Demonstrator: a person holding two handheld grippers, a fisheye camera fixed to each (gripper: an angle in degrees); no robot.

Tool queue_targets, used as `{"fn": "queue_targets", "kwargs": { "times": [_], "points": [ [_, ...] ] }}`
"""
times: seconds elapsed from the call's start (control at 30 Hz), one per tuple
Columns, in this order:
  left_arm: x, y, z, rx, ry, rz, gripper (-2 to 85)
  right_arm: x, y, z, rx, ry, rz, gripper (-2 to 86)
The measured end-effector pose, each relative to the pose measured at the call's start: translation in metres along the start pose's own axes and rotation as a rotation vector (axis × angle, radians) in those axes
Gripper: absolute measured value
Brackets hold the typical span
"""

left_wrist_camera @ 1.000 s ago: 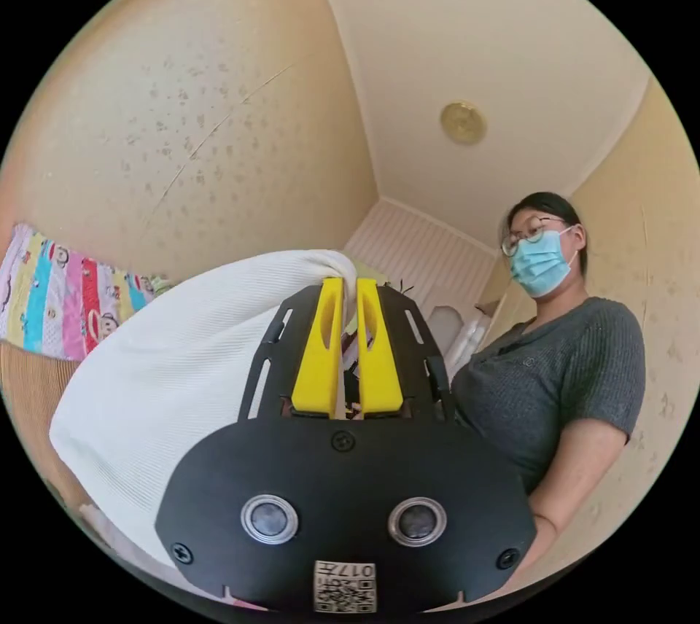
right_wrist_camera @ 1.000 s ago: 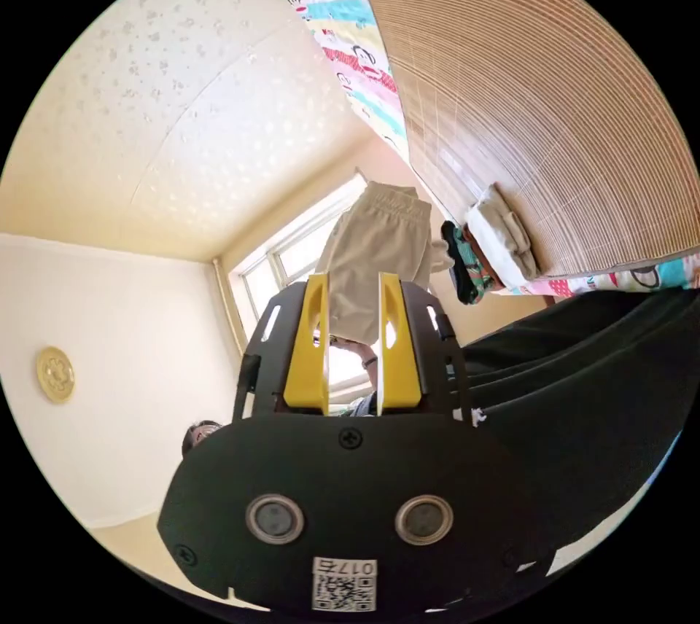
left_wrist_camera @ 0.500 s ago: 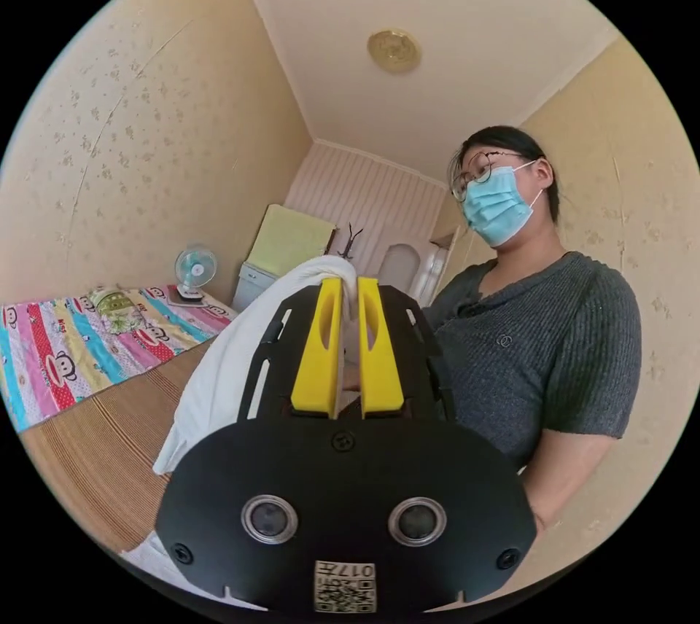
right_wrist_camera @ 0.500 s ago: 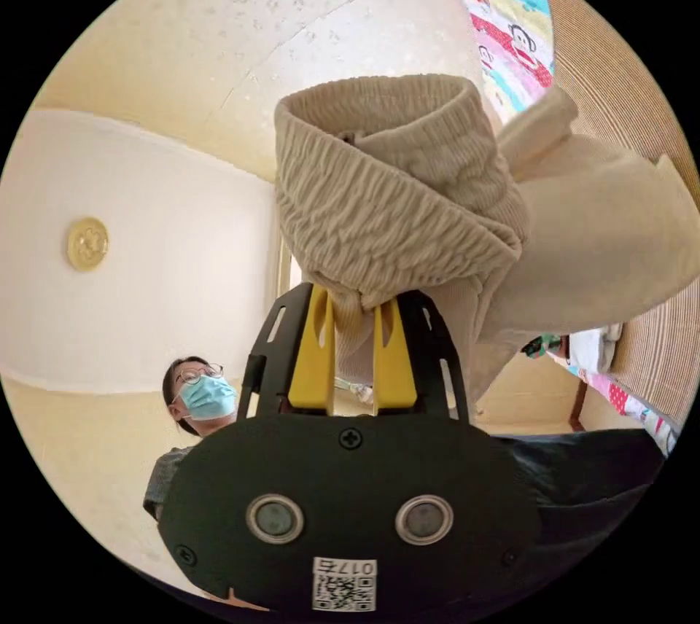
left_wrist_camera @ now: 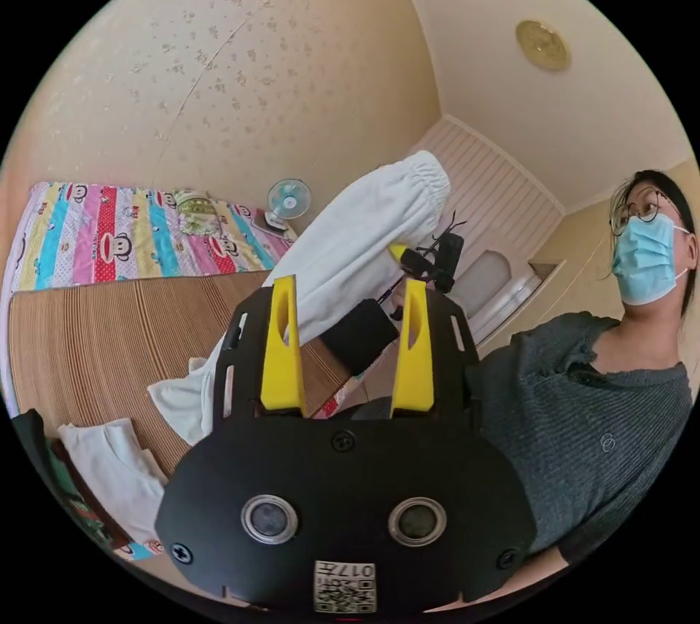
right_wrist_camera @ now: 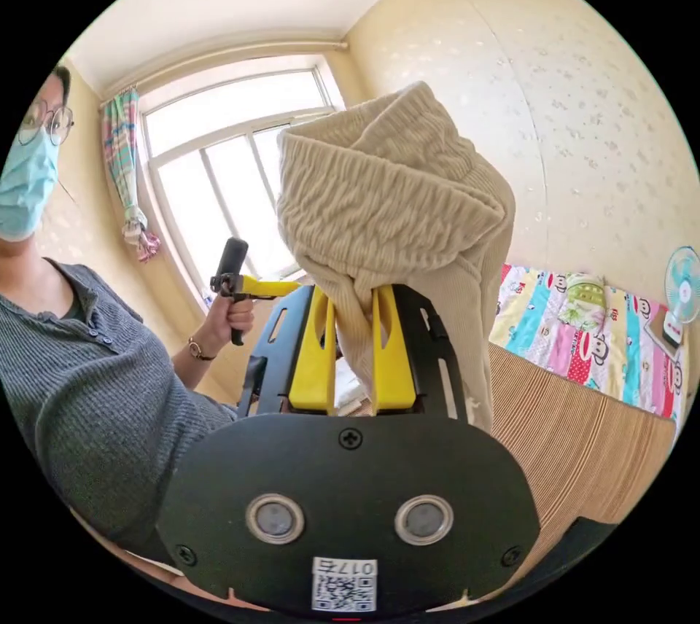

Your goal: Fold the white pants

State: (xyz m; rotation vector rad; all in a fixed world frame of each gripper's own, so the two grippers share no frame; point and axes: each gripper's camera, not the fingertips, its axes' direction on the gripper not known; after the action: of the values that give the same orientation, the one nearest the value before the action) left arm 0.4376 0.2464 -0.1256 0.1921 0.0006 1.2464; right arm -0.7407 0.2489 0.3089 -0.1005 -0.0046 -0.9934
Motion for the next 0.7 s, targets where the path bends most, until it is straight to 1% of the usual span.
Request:
{"fn": "queue_targets", "kwargs": {
  "times": [0.07, 0.1, 0.13, 0.17, 0.2, 0.23, 0.27, 0.3, 0.37, 0.43, 0.47, 0.53, 0.6, 0.63, 0.67, 0.7],
  "points": [
    [0.018, -0.008, 0.022, 0.057, 0.035, 0.055, 21.0, -0.029, -0.002, 0.031, -0.093, -0.009, -0.089, 8.0],
    [0.021, -0.009, 0.026, 0.055, 0.021, 0.066, 20.2, -0.047, -0.002, 0.044, -0.120, 0.032, -0.124, 7.7],
    [0.025, -0.009, 0.033, 0.051, -0.032, 0.076, 18.2, -0.052, -0.002, 0.047, -0.120, 0.067, -0.115, 7.7],
    [0.026, -0.008, 0.035, 0.046, -0.011, 0.085, 15.9, -0.055, -0.003, 0.048, -0.130, 0.096, -0.088, 7.7],
    [0.024, -0.007, 0.036, 0.044, 0.013, 0.085, 14.7, -0.054, -0.003, 0.045, -0.143, 0.075, -0.083, 8.2],
    [0.020, -0.003, 0.033, 0.069, 0.095, 0.092, 12.4, -0.052, -0.003, 0.040, -0.138, 0.056, -0.084, 8.4],
    [0.014, 0.001, 0.028, 0.106, 0.215, 0.106, 10.4, -0.049, -0.001, 0.028, -0.112, 0.016, -0.095, 8.9],
    [0.010, 0.002, 0.026, 0.127, 0.277, 0.112, 9.4, -0.047, 0.002, 0.011, -0.072, -0.029, -0.127, 9.1],
    [0.005, 0.000, 0.014, 0.175, 0.473, 0.173, 8.1, -0.045, 0.007, -0.020, -0.018, -0.086, -0.182, 8.3],
    [0.014, -0.008, 0.004, 0.180, 0.536, 0.259, 7.9, -0.040, 0.011, -0.053, 0.041, -0.096, -0.194, 6.1],
    [0.022, -0.016, -0.001, 0.167, 0.563, 0.315, 7.9, -0.035, 0.011, -0.075, 0.095, -0.065, -0.166, 4.2],
    [0.037, -0.028, -0.003, 0.129, 0.618, 0.419, 7.9, -0.029, 0.008, -0.100, 0.154, -0.004, -0.132, 4.3],
    [0.052, -0.037, -0.002, 0.102, 0.687, 0.519, 8.0, -0.026, -0.002, -0.118, 0.200, 0.063, -0.131, 7.4],
    [0.060, -0.042, 0.001, 0.097, 0.744, 0.568, 8.1, -0.025, -0.005, -0.119, 0.207, 0.062, -0.128, 9.1],
    [0.065, -0.047, 0.007, 0.097, 0.809, 0.601, 8.2, -0.022, -0.012, -0.118, 0.207, 0.013, -0.135, 11.8],
    [0.067, -0.050, 0.010, 0.096, 0.840, 0.611, 8.2, -0.020, -0.020, -0.112, 0.193, -0.082, -0.153, 13.6]
  ]
}}
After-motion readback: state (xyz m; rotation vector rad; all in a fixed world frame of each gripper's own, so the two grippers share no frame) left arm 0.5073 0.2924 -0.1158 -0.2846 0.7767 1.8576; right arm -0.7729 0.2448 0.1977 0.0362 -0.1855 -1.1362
